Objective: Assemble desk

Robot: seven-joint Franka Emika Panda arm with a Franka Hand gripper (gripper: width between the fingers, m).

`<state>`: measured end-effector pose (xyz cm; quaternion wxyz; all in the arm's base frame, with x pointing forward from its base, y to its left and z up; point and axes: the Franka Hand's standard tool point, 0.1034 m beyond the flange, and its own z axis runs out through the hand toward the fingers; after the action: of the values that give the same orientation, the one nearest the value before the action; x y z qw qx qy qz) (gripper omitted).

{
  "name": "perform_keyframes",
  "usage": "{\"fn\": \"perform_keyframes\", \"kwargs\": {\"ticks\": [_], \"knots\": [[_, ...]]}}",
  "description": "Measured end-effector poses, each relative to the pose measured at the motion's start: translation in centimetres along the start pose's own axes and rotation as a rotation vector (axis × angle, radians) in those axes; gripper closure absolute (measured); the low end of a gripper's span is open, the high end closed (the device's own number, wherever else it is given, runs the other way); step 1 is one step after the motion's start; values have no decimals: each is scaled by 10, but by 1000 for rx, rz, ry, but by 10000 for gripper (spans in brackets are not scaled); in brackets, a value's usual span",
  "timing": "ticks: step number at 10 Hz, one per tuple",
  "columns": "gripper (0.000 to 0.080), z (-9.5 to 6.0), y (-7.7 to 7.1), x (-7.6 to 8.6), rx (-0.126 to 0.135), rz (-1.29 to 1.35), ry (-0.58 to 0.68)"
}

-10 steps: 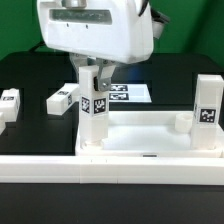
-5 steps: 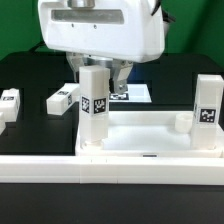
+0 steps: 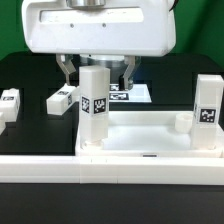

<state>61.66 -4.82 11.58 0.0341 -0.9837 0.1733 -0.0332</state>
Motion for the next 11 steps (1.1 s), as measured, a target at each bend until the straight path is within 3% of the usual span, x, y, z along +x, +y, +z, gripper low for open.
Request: {"fn": "perform_keyframes", "kwargs": {"ticks": [8,10,11], "knots": [[151,0,6,4,-16,-763,20],[151,1,6,4,-22,-816,25],[248,1,6,4,-22,-816,26]]}}
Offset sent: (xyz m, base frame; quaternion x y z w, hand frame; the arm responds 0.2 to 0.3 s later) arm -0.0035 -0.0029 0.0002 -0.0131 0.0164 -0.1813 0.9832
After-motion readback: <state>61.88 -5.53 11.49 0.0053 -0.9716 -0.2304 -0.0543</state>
